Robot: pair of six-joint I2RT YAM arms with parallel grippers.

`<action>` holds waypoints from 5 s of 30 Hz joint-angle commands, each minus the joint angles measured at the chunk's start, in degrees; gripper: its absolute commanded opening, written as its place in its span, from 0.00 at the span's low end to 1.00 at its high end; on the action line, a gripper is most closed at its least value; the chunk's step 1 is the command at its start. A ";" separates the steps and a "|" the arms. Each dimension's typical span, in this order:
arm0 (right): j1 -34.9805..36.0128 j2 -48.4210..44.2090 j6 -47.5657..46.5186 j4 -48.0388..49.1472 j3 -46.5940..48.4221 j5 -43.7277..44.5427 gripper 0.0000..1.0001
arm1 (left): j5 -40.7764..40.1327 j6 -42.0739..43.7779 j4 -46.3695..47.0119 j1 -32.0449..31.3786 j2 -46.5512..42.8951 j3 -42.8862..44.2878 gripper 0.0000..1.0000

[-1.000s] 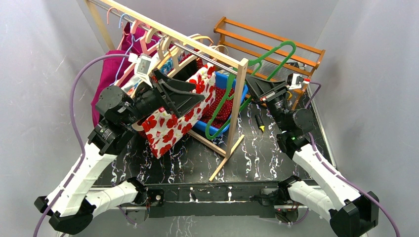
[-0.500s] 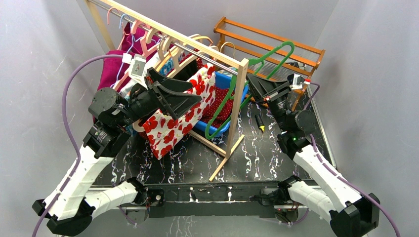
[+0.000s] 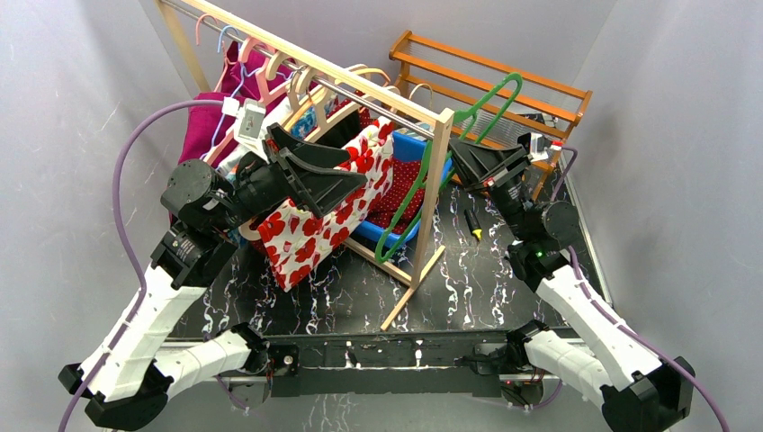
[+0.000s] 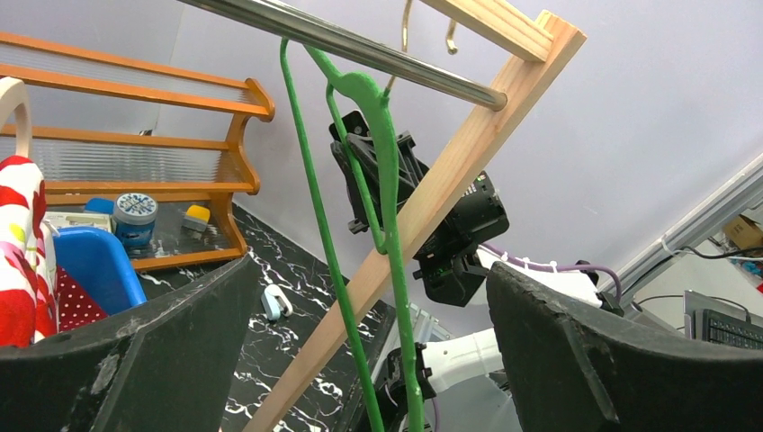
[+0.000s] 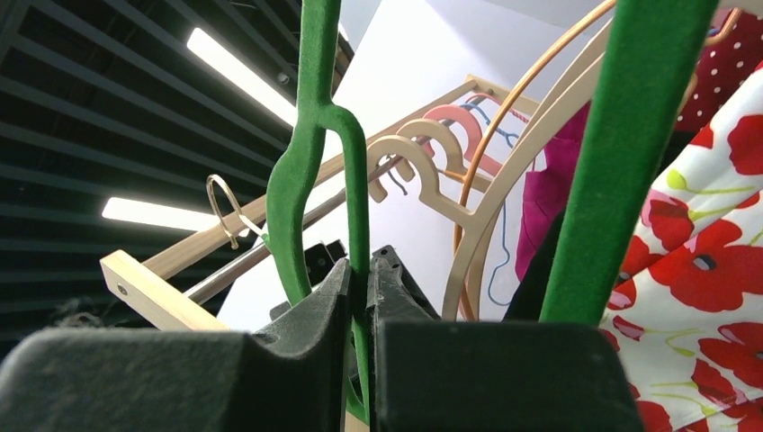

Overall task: Remove the skirt from the hanger
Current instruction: Place the hanger at the clothesline, then pick up the hanger from the clothesline.

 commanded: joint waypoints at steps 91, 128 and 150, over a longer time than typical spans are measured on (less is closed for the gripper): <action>0.03 -16.29 -62.76 -62.25 4.28 5.97 0.98 | -23.39 17.96 -39.93 -0.15 11.87 21.87 0.11; 0.03 -11.54 -62.98 -63.54 7.45 2.30 0.98 | -15.18 6.89 -40.65 -0.17 21.96 44.15 0.00; 0.03 -14.83 -62.81 -65.78 7.38 2.54 0.98 | -7.77 8.95 -49.69 -0.08 32.94 58.96 0.00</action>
